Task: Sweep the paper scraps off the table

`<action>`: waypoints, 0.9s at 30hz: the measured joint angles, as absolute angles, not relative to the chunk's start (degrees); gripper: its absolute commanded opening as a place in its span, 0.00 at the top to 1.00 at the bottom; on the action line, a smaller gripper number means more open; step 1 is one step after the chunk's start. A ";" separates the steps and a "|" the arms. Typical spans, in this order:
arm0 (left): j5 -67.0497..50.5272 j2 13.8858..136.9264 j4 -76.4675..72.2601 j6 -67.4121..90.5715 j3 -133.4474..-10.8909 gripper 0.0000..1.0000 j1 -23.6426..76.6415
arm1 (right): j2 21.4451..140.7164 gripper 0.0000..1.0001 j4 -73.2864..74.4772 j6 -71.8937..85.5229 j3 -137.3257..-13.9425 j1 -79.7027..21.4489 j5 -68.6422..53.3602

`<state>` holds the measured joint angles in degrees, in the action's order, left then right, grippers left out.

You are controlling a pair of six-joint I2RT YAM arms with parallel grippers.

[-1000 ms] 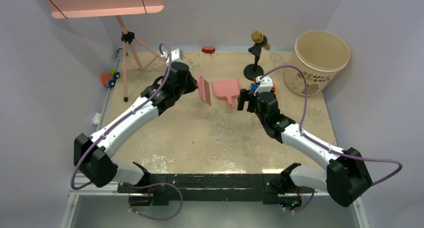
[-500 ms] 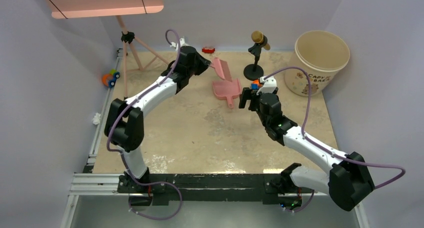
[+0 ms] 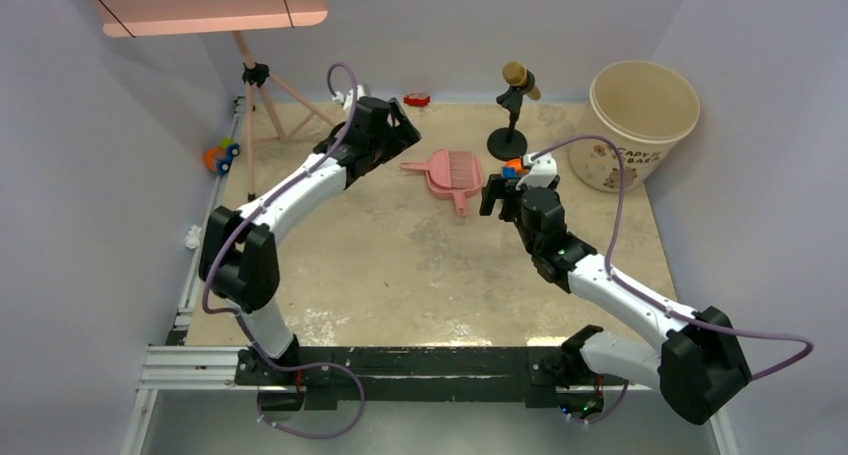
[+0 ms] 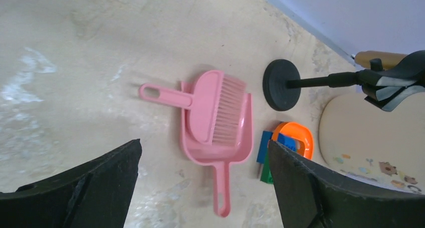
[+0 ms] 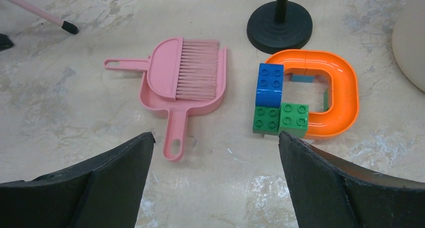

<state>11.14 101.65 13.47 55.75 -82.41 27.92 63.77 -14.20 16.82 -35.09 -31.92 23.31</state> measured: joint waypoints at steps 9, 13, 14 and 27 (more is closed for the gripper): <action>18.48 84.42 29.74 44.73 -77.71 0.01 27.92 | 54.15 0.01 -11.18 17.17 -33.89 -31.92 22.76; 20.95 75.66 34.68 42.15 -70.26 0.01 27.94 | 47.86 0.01 -6.00 17.63 -35.79 -31.92 22.98; 21.58 72.71 35.44 41.63 -67.55 0.01 27.99 | 45.84 0.01 -4.32 17.82 -36.38 -31.92 23.03; 14.09 29.63 30.44 44.18 -35.07 0.01 28.93 | 19.20 0.01 17.87 24.08 -38.92 -31.86 25.82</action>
<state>14.09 29.63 30.44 44.18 -35.07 28.93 19.20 17.87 24.08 -38.92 -31.86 25.82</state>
